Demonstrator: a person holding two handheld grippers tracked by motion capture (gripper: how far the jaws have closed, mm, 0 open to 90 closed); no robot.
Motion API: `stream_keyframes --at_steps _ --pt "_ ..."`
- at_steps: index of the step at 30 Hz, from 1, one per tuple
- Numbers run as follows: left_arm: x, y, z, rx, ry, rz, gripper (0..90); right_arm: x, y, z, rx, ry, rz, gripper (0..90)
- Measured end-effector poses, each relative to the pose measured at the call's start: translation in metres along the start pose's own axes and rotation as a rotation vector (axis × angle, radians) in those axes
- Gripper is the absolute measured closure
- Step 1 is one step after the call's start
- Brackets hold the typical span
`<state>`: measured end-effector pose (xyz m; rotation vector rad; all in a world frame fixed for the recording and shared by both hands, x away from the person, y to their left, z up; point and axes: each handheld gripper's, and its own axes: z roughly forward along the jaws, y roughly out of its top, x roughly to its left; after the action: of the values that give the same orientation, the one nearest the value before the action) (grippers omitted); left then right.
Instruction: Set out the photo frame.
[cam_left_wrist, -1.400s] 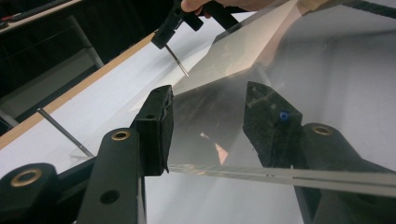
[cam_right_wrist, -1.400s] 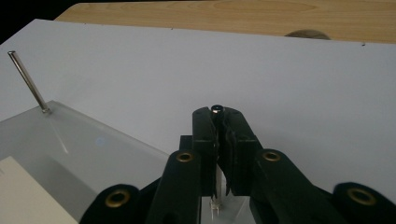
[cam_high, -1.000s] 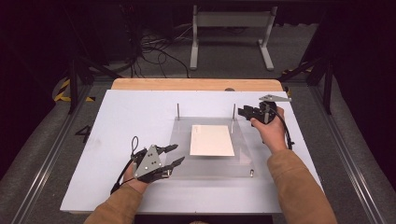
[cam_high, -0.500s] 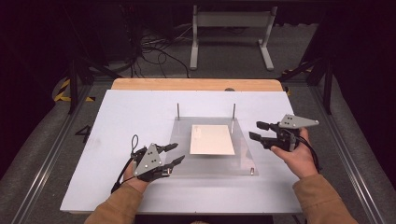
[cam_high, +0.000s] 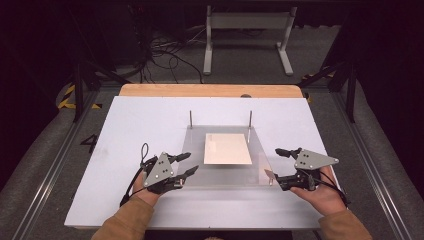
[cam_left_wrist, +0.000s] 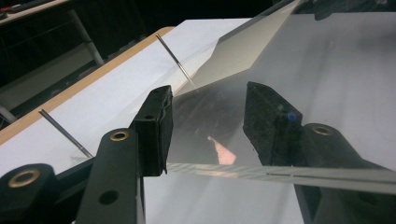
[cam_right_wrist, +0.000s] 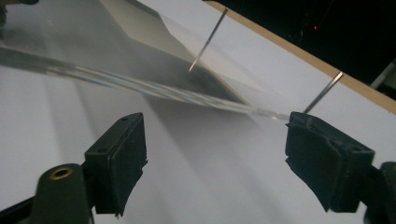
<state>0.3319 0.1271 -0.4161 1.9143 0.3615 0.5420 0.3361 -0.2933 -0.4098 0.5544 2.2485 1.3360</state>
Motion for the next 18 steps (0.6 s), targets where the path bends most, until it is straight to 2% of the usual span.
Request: stream_keyframes --at_steps 2,5,9,10,11,13,15,18 --pt "0.000 0.000 0.000 0.000 -0.001 -0.002 51.4 0.003 0.002 0.005 -0.038 0.000 -0.017 20.4" --pt "0.000 0.000 0.000 -0.001 -0.003 -0.001 51.5 0.007 0.005 0.012 -0.087 0.004 -0.051 25.5" --pt "0.000 0.000 0.000 -0.001 -0.004 0.000 51.5 0.011 0.006 0.022 -0.103 0.032 -0.069 34.9" --pt "0.000 0.000 0.000 -0.001 -0.004 0.001 51.5 0.011 0.006 0.022 -0.103 0.032 -0.069 34.9" --pt "0.000 0.000 0.000 0.000 -0.004 0.001 51.5 0.012 0.005 0.026 -0.117 0.034 -0.087 40.0" --pt "0.000 0.000 0.000 0.001 -0.004 0.002 51.5 0.013 0.005 0.029 -0.131 0.040 -0.096 43.9" --pt "0.000 0.000 0.000 0.002 -0.005 0.004 51.5 0.012 0.006 0.029 -0.147 0.042 -0.080 51.1" --pt "0.001 0.000 0.000 0.000 -0.005 0.004 51.7 0.011 0.007 0.028 -0.138 0.039 -0.085 53.6"
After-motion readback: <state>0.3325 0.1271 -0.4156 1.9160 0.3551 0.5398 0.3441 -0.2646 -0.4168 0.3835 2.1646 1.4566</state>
